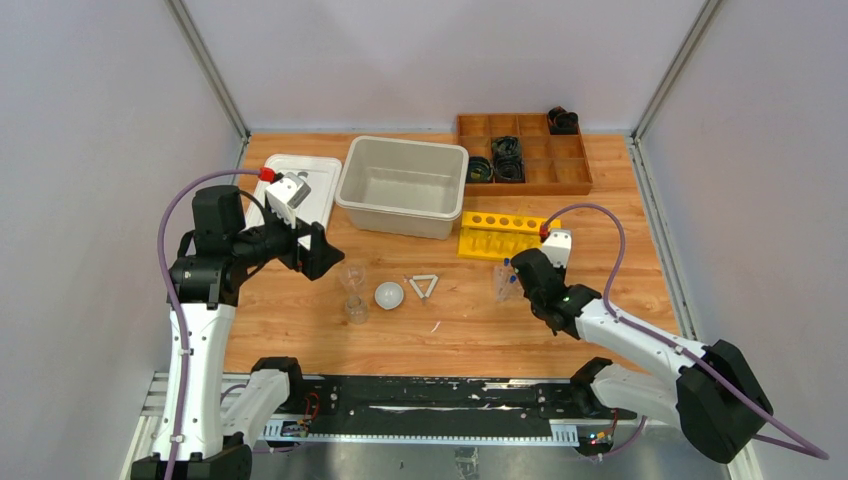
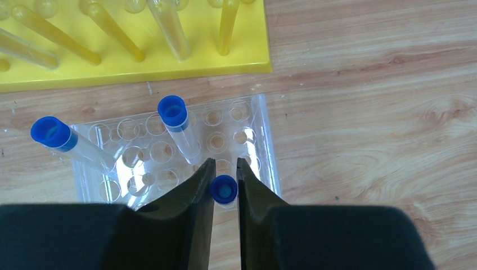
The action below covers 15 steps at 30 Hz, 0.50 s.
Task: Organize the chemistry lab equipment
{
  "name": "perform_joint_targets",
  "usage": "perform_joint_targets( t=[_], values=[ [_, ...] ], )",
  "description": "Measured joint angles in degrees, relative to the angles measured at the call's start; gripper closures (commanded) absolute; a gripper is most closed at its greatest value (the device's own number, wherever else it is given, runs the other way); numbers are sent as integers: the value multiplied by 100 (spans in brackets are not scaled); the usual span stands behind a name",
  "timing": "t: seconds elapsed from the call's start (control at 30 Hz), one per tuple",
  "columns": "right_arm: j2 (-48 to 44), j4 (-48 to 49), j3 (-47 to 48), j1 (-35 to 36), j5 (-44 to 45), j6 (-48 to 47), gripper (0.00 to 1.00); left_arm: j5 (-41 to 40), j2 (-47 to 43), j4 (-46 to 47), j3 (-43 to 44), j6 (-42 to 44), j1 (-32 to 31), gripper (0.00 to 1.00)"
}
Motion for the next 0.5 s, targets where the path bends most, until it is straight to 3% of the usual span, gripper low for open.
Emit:
perform_joint_targets(
  t=[0.23, 0.5],
  values=[
    [-179, -160, 0, 0, -138, 201, 50, 11, 33, 0, 0, 0, 0, 0],
    [-1097, -734, 308, 0, -195, 264, 54, 28, 37, 0, 0, 0, 0, 0]
  ],
)
